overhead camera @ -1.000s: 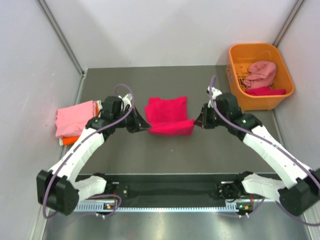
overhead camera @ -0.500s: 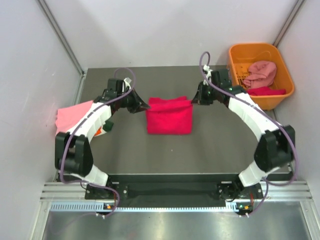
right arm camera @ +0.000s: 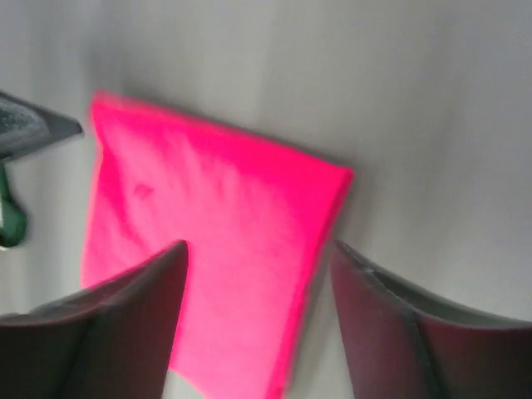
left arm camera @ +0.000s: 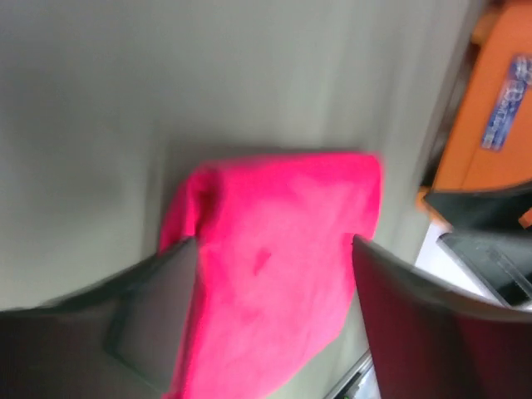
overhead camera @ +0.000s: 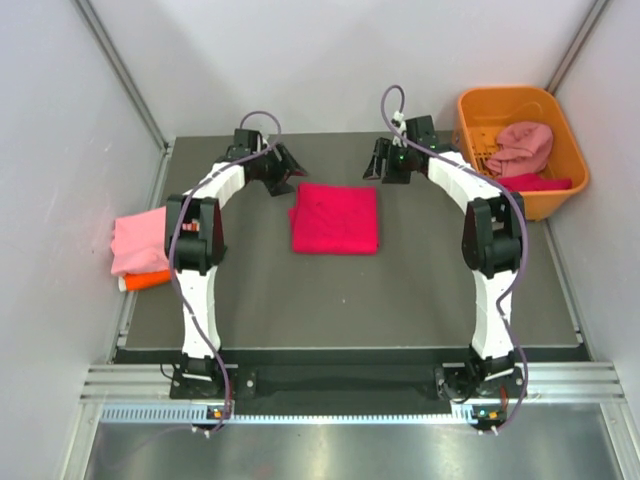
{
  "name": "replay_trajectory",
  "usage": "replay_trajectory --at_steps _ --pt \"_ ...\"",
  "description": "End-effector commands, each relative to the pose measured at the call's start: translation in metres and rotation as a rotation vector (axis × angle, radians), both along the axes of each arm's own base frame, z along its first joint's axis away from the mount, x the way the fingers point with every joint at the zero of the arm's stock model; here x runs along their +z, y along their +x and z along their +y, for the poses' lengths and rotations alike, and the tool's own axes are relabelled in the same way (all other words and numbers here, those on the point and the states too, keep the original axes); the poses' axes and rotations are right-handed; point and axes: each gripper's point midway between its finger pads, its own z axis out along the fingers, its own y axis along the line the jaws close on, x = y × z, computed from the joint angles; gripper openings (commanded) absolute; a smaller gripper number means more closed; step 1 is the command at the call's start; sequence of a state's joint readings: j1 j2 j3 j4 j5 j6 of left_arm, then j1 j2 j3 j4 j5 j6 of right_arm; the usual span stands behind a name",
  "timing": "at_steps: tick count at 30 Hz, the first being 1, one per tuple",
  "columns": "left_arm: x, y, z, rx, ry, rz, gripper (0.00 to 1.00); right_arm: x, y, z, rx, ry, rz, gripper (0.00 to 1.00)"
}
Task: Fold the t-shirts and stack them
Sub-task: Fold the tshirt
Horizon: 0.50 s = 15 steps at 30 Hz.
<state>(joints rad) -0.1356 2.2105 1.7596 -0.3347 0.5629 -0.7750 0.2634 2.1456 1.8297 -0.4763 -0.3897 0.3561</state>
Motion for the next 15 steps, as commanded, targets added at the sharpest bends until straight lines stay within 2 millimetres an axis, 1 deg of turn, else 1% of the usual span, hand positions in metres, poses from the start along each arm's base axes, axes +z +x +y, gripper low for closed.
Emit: replay_trajectory --at_steps 1,2,3,4,5,6,7,8,9,10,11,12,13,14,15 --pt "0.020 0.029 0.005 -0.001 -0.001 -0.096 0.85 0.024 0.028 -0.007 -0.019 0.031 -0.115 0.72" --pt "0.026 0.029 0.006 -0.004 0.007 -0.116 0.95 0.027 0.026 -0.008 -0.012 0.025 -0.139 0.83" --pt "0.023 0.025 0.010 -0.010 0.032 -0.123 0.98 0.013 0.016 -0.012 -0.012 0.016 -0.122 0.84" --pt "0.035 0.024 0.014 0.004 0.058 -0.157 0.98 0.034 0.015 -0.012 -0.006 0.027 -0.187 0.93" --pt "0.028 0.016 0.018 0.011 0.078 -0.143 0.98 0.034 0.010 -0.015 -0.001 0.022 -0.197 0.93" --pt "0.029 0.012 0.020 0.007 0.095 -0.154 0.98 0.034 -0.001 -0.017 0.004 0.022 -0.194 0.92" --pt "0.042 0.006 0.023 0.014 0.104 -0.176 0.98 0.034 -0.004 -0.020 0.004 0.021 -0.194 0.90" --pt "0.030 -0.005 0.026 0.019 0.125 -0.153 0.97 0.032 -0.009 -0.022 0.002 0.025 -0.185 0.88" --pt "0.031 -0.010 0.028 0.019 0.143 -0.162 0.97 0.028 -0.019 -0.022 0.013 0.036 -0.165 0.86" --pt "0.045 -0.018 0.029 0.022 0.155 -0.195 0.97 0.028 -0.024 -0.021 0.015 0.048 -0.163 0.81" --pt "0.032 -0.029 0.034 0.031 0.189 -0.170 0.97 0.026 -0.029 -0.021 0.017 0.055 -0.153 0.80" --pt "0.031 -0.036 0.038 0.027 0.229 -0.176 0.97 0.020 -0.040 -0.022 0.021 0.056 -0.133 0.76" --pt "0.041 -0.043 0.042 0.036 0.262 -0.199 0.96 0.019 -0.044 -0.022 0.020 0.062 -0.130 0.74" --pt "0.036 -0.051 0.049 0.041 0.303 -0.184 0.96 0.017 -0.049 -0.023 0.016 0.061 -0.123 0.71" --pt "0.028 -0.059 0.063 0.060 0.399 -0.164 0.95 0.012 -0.061 -0.026 0.008 0.054 -0.110 0.70"
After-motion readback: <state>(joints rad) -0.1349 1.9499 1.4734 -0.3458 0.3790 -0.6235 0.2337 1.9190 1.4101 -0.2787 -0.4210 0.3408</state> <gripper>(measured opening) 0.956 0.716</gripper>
